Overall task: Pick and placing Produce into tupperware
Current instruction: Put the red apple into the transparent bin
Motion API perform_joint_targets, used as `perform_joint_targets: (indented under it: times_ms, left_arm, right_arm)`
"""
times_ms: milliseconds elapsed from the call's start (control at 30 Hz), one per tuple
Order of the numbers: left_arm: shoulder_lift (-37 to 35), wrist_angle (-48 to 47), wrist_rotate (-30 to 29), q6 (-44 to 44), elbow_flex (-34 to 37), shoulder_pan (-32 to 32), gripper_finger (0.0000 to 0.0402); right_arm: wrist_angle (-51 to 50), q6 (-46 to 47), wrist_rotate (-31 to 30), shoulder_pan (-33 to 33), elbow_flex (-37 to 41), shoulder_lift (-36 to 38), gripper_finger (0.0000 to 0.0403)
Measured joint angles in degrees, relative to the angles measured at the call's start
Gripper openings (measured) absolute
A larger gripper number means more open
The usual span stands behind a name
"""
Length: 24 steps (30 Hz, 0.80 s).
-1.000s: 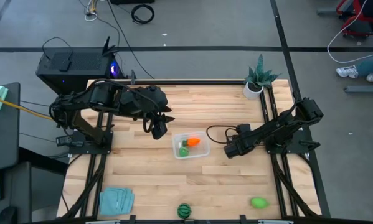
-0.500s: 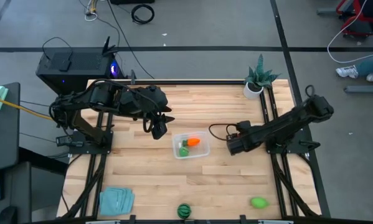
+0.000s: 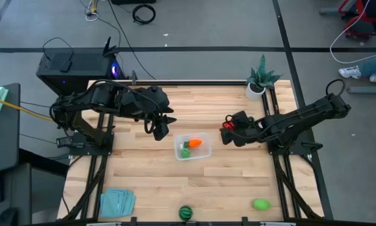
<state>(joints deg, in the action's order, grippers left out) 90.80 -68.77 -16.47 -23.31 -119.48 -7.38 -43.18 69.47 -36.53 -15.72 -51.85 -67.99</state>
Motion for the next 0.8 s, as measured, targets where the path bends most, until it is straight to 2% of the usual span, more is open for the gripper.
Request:
perform_joint_targets:
  times_ms: [133,267,600,800]
  left_arm:
    - [0.0,1.44,0.0,0.0,0.0,0.02,0.0181]
    - [0.0,1.73,0.0,0.0,0.0,0.0,0.0177]
    - [0.0,1.72,0.0,0.0,0.0,0.0,0.0179]
    - [0.0,1.72,-0.02,1.18,0.0,0.02,0.0178]
  right_arm:
    - [13.82,-11.65,-0.64,1.44,-0.59,-0.72,0.0273]
    - [23.43,-18.72,2.71,2.83,-0.59,-3.6,0.0274]
    - [27.42,-22.69,12.41,4.1,-0.59,-11.76,0.0274]
    - [34.5,-28.63,17.88,4.12,-0.59,-16.27,0.0273]
